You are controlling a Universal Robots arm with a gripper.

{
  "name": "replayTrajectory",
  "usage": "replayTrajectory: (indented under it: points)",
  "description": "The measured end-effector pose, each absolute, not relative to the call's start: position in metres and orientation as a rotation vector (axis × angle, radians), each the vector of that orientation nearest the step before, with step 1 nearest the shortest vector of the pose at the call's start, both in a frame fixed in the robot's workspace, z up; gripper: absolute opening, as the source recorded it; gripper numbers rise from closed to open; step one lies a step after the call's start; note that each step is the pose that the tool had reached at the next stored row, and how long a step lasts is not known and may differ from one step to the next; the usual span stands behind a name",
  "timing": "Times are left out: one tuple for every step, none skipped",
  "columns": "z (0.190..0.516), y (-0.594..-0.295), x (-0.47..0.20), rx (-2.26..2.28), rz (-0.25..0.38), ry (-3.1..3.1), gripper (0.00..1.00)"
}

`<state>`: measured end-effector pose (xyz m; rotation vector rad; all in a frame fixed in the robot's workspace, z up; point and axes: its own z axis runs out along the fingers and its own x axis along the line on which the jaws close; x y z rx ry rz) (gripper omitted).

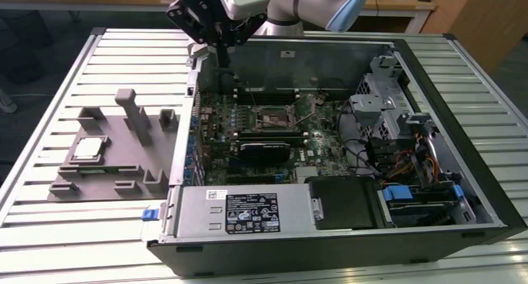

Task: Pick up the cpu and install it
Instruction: 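Reach for the cpu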

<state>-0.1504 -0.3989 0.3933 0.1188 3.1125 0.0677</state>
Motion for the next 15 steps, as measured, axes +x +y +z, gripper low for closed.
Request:
replayTrajectory:
  points:
    - [0.393,-0.399,-0.151,0.119,0.068,3.112,0.11]
    - [0.393,-0.399,-0.152,0.119,0.068,3.112,0.11]
    - [0.393,-0.399,-0.153,0.119,0.068,3.112,0.11]
    - [0.393,-0.399,-0.154,0.119,0.068,3.112,0.11]
    - [0.393,-0.399,-0.154,0.119,0.068,3.112,0.11]
    - [0.393,-0.399,-0.155,0.119,0.068,3.112,0.11]
    - [0.393,-0.399,-0.156,0.119,0.068,3.112,0.11]
    - [0.393,-0.399,-0.156,0.119,0.068,3.112,0.11]
    - [0.393,-0.399,-0.157,0.120,0.068,3.112,0.11]
    - [0.393,-0.399,-0.158,0.120,0.068,3.112,0.11]
    - [0.393,-0.399,-0.159,0.120,0.068,3.112,0.11]
    - [0.393,-0.399,-0.160,0.120,0.068,3.112,0.11]
    - [0.393,-0.399,-0.161,0.120,0.068,3.112,0.11]
    - [0.393,-0.399,-0.161,0.120,0.068,3.112,0.11]
    - [0.393,-0.399,-0.162,0.121,0.068,3.112,0.11]
